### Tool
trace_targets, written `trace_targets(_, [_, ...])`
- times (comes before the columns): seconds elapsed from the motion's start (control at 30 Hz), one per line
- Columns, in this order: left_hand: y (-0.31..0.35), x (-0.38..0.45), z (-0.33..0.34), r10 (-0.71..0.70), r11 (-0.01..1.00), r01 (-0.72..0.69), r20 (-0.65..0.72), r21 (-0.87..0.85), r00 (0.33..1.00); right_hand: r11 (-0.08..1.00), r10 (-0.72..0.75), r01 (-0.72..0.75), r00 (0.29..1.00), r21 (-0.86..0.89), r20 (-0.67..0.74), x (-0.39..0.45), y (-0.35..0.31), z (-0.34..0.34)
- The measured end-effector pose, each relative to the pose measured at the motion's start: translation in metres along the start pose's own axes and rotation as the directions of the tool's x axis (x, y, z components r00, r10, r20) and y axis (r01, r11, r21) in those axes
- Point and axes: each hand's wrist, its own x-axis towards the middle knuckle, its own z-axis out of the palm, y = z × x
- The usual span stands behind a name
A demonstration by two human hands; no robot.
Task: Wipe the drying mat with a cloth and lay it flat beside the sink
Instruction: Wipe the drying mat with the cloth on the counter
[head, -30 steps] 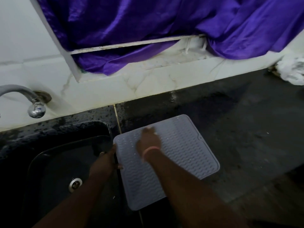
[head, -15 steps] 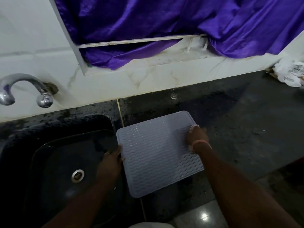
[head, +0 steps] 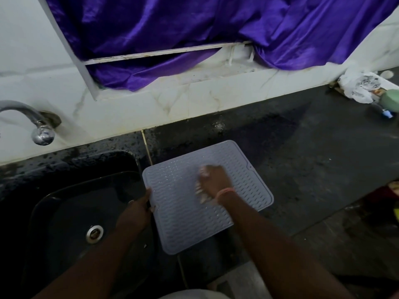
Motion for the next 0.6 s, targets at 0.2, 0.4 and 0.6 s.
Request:
trace_targets(0.2, [-0.003, 0.004, -0.002, -0.024, 1.000, 0.023, 0.066, 0.010, 0.998, 0.908, 0.306, -0.351, 0.928, -0.229, -0.212, 0.028, 0.085, -0.055])
trace_targets(0.4, [-0.005, 0.004, 0.001, -0.014, 1.000, 0.014, 0.069, 0.007, 0.998, 0.989, -0.008, 0.011, 1.000, -0.149, 0.023, -0.056, -0.025, 0.053])
trace_targets(0.6, [-0.008, 0.005, 0.002, 0.028, 0.998, -0.032, 0.071, 0.057, 0.997, 0.962, -0.272, 0.247, 0.913, 0.116, 0.304, -0.074, -0.052, 0.059])
